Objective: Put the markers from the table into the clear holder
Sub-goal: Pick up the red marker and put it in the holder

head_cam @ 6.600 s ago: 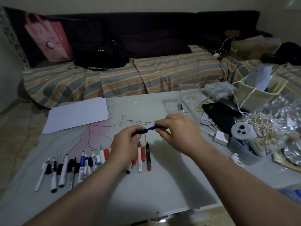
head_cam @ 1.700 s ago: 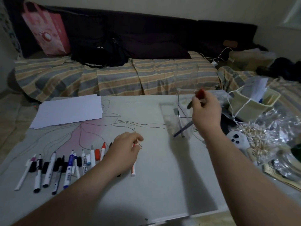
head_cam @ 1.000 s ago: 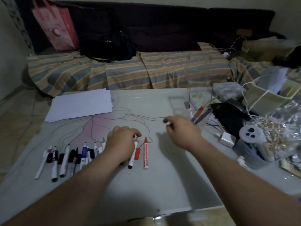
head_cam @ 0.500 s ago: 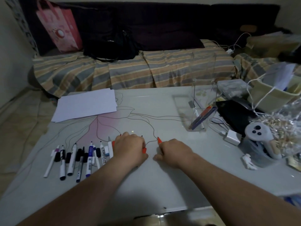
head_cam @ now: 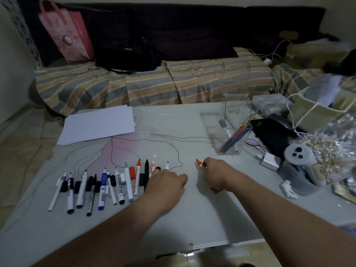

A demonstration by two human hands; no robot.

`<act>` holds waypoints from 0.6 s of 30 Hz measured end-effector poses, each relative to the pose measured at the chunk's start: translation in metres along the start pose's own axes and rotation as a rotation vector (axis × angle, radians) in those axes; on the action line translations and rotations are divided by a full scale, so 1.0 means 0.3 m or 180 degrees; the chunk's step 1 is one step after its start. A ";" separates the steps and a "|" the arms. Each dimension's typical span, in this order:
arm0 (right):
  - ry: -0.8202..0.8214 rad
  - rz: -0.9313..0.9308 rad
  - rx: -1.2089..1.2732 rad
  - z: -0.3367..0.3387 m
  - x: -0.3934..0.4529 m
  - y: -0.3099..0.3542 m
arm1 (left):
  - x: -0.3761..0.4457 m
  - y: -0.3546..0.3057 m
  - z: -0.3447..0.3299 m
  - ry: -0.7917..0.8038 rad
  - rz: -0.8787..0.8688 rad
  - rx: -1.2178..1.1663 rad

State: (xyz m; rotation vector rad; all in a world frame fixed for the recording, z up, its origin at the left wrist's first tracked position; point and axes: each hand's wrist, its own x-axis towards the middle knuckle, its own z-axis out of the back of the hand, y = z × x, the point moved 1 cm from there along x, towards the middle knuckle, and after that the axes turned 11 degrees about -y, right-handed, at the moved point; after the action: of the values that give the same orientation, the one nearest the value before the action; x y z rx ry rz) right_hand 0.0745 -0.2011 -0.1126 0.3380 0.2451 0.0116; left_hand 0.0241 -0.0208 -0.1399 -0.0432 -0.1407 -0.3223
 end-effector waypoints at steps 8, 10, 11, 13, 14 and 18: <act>-0.0903 0.0459 0.0498 0.081 -0.001 -0.011 | 0.065 0.078 0.119 -0.0809 0.1621 -0.2426; -0.1171 0.0882 0.0386 0.104 -0.014 0.004 | 0.058 0.106 0.125 -0.0885 0.1782 -0.2748; -0.1313 0.1117 0.0206 0.110 -0.020 0.012 | 0.055 0.114 0.126 -0.0907 0.1816 -0.2823; -0.1504 0.1374 -0.0061 0.120 -0.034 0.032 | 0.055 0.125 0.125 -0.0982 0.1853 -0.2844; -0.1561 0.1415 -0.0101 0.122 -0.037 0.041 | 0.056 0.127 0.125 -0.1021 0.1857 -0.2829; -0.1625 0.1596 -0.0071 0.109 -0.040 0.073 | 0.055 0.124 0.134 -0.0997 0.1731 -0.2805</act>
State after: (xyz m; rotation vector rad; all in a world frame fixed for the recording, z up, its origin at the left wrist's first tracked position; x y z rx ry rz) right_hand 0.0715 -0.1919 -0.0726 0.3619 -0.3496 0.4172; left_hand 0.0462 0.0120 -0.0984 -0.9912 -0.2804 0.1912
